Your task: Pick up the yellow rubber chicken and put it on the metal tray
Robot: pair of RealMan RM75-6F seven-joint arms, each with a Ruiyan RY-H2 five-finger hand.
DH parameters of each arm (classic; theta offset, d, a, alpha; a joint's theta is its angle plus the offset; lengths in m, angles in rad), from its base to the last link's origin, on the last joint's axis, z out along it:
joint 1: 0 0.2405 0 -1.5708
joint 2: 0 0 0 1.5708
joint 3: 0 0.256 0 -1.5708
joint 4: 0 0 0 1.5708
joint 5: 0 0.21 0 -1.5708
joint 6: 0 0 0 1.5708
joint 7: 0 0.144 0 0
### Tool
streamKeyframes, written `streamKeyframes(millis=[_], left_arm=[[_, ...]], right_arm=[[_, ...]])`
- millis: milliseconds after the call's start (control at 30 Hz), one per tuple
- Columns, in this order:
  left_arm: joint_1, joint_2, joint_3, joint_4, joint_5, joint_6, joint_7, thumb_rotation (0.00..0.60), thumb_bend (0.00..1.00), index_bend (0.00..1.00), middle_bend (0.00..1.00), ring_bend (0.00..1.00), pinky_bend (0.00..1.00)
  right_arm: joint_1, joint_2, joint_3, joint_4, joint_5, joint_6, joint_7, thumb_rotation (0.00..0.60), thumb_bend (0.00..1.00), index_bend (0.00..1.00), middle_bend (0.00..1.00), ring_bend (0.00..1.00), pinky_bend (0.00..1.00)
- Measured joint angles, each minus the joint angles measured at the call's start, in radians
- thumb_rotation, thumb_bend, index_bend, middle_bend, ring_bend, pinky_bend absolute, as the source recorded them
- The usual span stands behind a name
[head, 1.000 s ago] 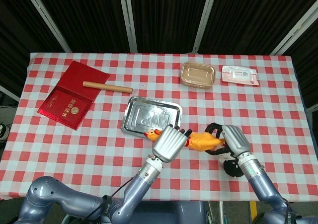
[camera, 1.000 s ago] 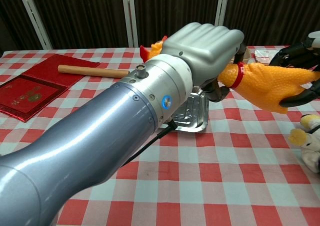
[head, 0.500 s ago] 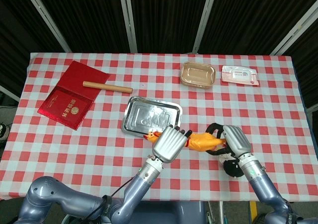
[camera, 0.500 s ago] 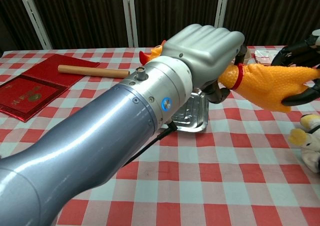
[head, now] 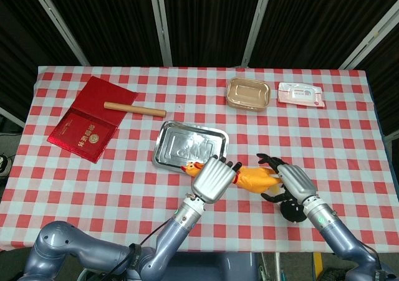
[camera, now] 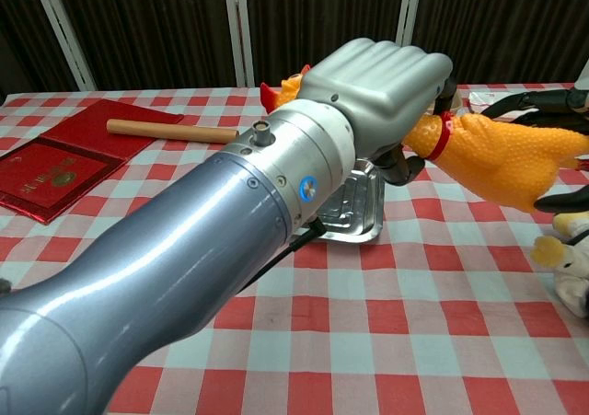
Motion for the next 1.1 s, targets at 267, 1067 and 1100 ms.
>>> streamKeyframes(millis=[267, 1067, 1100], left_arm=[[-0.001, -0.005, 0.000, 0.010, 0.002, -0.003, -0.006, 0.600, 0.58, 0.60, 0.62, 0.56, 0.66], [0.000, -0.007, 0.002, -0.005, -0.009, -0.012, -0.005, 0.600, 0.58, 0.60, 0.62, 0.56, 0.66], [0.000, -0.007, 0.002, -0.005, -0.009, -0.012, -0.005, 0.600, 0.58, 0.60, 0.62, 0.56, 0.66]], right_arm=[[-0.002, 0.010, -0.004, 0.012, -0.024, -0.004, 0.032, 0.600, 0.23, 0.08, 0.18, 0.13, 0.24], [-0.012, -0.067, 0.027, 0.065, 0.000, 0.072, 0.024, 0.600, 1.00, 1.00, 0.91, 0.99, 1.00], [-0.012, -0.068, 0.026, 0.065, 0.001, 0.072, 0.021, 0.600, 1.00, 1.00, 0.92, 1.00, 1.00]])
